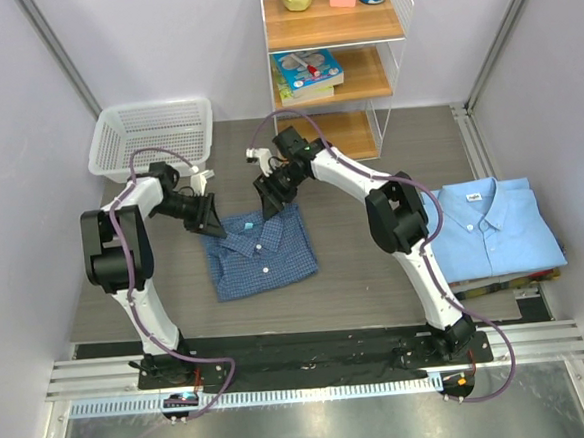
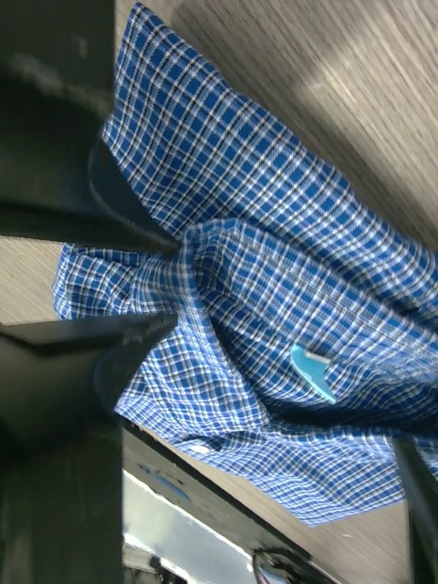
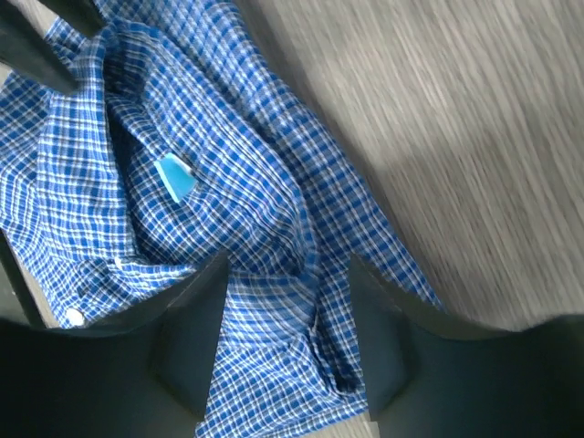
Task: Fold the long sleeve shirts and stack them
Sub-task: Fold the shirt
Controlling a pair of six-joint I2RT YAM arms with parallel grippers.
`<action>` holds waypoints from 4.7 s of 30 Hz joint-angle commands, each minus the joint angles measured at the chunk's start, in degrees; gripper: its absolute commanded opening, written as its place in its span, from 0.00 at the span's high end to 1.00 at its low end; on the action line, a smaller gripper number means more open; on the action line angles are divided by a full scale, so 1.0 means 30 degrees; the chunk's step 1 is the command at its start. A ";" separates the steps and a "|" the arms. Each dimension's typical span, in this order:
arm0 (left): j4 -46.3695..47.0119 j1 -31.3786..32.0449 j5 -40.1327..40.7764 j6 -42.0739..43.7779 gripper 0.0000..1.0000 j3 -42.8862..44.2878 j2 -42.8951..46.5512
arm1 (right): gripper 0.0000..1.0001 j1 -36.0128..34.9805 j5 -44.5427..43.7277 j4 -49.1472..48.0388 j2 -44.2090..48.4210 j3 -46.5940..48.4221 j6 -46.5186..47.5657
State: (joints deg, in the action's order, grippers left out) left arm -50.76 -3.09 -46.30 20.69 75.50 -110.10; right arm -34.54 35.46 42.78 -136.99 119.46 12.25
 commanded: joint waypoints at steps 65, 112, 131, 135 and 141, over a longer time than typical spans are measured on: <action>0.2126 -0.1957 0.1460 -0.7804 0.56 -0.2053 0.2340 | 0.53 0.2845 0.0338 -0.2543 0.3388 -0.5630 -0.2091; 0.6930 -0.2836 0.2370 -0.3120 0.49 -0.2168 0.3959 | 0.32 0.3164 -0.2304 -0.5475 0.5047 -0.5513 -0.4640; 0.0395 -0.0639 -0.9084 -0.2755 0.00 -0.5229 0.8869 | 0.27 0.0093 0.6957 -1.6720 1.0771 -1.7319 -1.7176; 0.2296 -0.0609 -0.9414 -0.5008 0.00 -0.7734 0.8811 | 0.17 -0.1169 0.7134 -1.8155 0.9838 -1.7992 -1.8318; 0.4362 -0.0463 -0.9089 -0.6991 0.00 -0.8471 0.5156 | 0.15 -0.0732 0.7340 -1.9013 0.7580 -1.8579 -1.8442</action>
State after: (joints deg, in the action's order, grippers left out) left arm -40.23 -4.60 -71.13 3.53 49.34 -88.01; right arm -38.98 56.05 -9.76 -110.48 64.27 -41.15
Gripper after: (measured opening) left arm 0.996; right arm 0.848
